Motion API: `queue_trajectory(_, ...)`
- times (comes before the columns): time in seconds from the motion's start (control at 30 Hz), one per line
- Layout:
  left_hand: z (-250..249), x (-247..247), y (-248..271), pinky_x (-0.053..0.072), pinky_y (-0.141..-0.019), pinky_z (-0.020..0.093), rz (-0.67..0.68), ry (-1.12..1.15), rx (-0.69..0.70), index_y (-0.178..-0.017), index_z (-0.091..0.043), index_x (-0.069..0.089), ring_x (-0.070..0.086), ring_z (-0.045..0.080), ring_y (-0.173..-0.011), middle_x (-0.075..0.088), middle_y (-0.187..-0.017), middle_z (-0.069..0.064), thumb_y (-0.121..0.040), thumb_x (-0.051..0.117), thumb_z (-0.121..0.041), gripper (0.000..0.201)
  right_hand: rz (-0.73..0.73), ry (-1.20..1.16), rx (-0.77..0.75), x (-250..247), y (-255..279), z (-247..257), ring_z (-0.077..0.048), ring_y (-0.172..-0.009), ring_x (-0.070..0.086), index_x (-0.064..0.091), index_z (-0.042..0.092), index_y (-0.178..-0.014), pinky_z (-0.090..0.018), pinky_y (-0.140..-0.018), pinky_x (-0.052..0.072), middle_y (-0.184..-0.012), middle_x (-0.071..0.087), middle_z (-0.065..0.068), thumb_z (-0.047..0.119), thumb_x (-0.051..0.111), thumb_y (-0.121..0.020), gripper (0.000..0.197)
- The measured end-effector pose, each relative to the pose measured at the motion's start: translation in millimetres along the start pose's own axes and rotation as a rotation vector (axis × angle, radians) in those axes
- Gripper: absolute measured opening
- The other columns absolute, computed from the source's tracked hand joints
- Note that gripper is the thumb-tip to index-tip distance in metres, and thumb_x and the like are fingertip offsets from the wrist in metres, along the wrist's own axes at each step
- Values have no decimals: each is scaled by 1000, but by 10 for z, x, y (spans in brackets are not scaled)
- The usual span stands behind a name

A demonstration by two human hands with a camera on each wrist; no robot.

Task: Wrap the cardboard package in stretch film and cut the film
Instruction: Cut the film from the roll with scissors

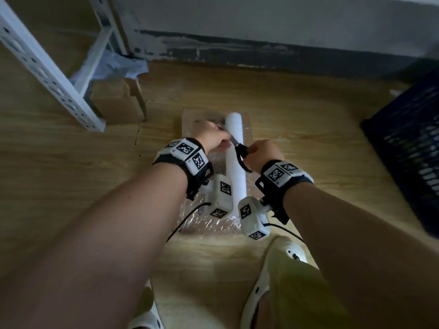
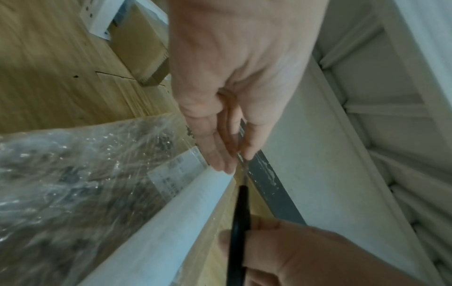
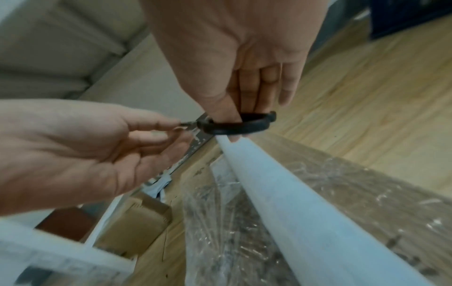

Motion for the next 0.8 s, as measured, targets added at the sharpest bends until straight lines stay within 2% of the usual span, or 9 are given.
queue_trajectory(0.1, 138, 149, -157, 57, -81, 35, -4, -287, -33, -88, -13, 54, 66, 24, -87, 63, -97, 9, -83, 70, -23, 19, -24, -137, 136, 32, -142, -294, -22, -59, 55, 63, 7, -87, -23, -50, 38, -72, 62, -7, 35, 49, -94, 33)
queue_trajectory(0.2, 374, 324, -267, 55, -76, 34, 44, -525, -96, -107, -8, 57, 66, 26, -87, 66, -106, 12, -80, 69, -35, 40, 25, -161, 227, 238, -257, -454, -22, -54, 55, 62, 7, -82, -23, -46, 38, -74, 64, -9, 48, 43, -94, 47)
queue_trajectory(0.27, 471, 425, -325, 55, -81, 38, 43, -581, -107, -122, -8, 50, 65, 27, -92, 64, -113, 11, -77, 68, -43, 60, 57, -180, 237, 355, -315, -485, -23, -62, 59, 68, 3, -89, -23, -51, 42, -78, 64, -9, 49, 42, -95, 53)
queue_trajectory(0.37, 540, 484, -406, 53, -85, 40, -3, -609, -133, -134, -8, 33, 61, 31, -103, 55, -123, 10, -68, 72, -59, 92, 99, -204, 247, 390, -374, -501, -24, -72, 58, 66, 0, -102, -27, -56, 44, -85, 61, -10, 38, 46, -97, 44)
queue_trajectory(0.43, 539, 491, -433, 54, -82, 40, -20, -716, -131, -134, -7, 30, 61, 32, -101, 56, -119, 11, -62, 72, -68, 103, 136, -233, 266, 386, -410, -521, -21, -67, 57, 62, -1, -102, -25, -52, 44, -80, 59, -9, 30, 47, -97, 35)
queue_trajectory(0.57, 570, 461, -455, 55, -80, 37, -42, -756, -147, -129, -6, 36, 63, 31, -97, 59, -114, 7, -61, 72, -65, 98, 190, -213, 280, 433, -431, -605, -18, -61, 55, 61, -3, -94, -20, -42, 39, -80, 60, -9, 25, 47, -97, 31)
queue_trajectory(0.7, 616, 360, -480, 54, -73, 32, -27, -428, -235, -112, -6, 54, 61, 24, -87, 61, -108, 9, -67, 67, -33, 54, 222, -234, 251, 498, -427, -613, -18, -67, 56, 63, -4, -107, -21, -53, 44, -87, 61, -10, 20, 50, -96, 29)
queue_trajectory(0.73, 614, 334, -477, 51, -66, 28, -35, -353, -255, -111, -3, 54, 59, 23, -86, 60, -108, 10, -68, 65, -26, 50, 212, -229, 249, 492, -428, -607, -19, -69, 56, 63, -3, -108, -23, -57, 46, -87, 61, -10, 20, 49, -96, 29)
queue_trajectory(0.8, 629, 337, -465, 47, -62, 26, -30, -287, -278, -118, -3, 53, 59, 22, -86, 60, -112, 10, -58, 66, -35, 69, 198, -230, 248, 499, -435, -598, -21, -73, 58, 63, -2, -109, -27, -64, 48, -87, 61, -9, 22, 49, -96, 31)
Point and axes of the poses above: each hand's wrist, its own y-axis away from the middle knuckle, its own x-axis out of the palm, z = x × y, the point moved 6 cm from there along -y, towards the middle knuckle
